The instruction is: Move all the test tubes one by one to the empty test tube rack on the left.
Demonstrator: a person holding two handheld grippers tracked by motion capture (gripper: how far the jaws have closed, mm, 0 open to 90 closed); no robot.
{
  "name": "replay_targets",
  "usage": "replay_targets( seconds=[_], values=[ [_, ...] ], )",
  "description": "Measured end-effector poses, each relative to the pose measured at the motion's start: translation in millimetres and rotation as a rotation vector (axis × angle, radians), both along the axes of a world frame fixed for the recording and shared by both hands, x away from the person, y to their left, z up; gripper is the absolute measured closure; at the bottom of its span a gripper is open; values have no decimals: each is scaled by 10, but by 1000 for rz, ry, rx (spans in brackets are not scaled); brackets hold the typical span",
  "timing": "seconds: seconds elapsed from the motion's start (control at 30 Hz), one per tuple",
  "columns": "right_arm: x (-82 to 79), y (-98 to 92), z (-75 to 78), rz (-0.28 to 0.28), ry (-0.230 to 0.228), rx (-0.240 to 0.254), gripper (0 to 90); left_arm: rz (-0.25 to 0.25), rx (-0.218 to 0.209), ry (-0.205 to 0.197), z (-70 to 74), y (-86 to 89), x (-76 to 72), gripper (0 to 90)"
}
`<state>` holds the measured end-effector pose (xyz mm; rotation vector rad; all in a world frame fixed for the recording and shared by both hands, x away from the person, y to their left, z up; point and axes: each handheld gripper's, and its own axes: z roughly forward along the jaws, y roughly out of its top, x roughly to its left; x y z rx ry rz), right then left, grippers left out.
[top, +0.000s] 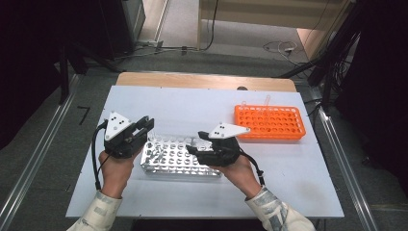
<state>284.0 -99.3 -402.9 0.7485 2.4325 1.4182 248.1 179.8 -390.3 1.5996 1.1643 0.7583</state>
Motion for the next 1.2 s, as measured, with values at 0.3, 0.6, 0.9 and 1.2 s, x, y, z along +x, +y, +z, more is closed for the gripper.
replay_targets(
  seconds=[0.3, 0.6, 0.9, 1.2],
  values=[
    [6, -18, 6, -9, 1, 5, 373, 47, -1, -7, -152, 66, 57, 759],
    [6, -41, 14, -14, -2, 8, 373, 65, 23, 37, -344, 40, 93, 757],
    [7, -47, 8, -16, 0, 2, 373, 63, 49, 85, -487, 22, 91, 750],
    [27, -58, -19, -16, 11, -1, 372, 54, 43, 99, -502, -10, 68, 703]
  ],
)
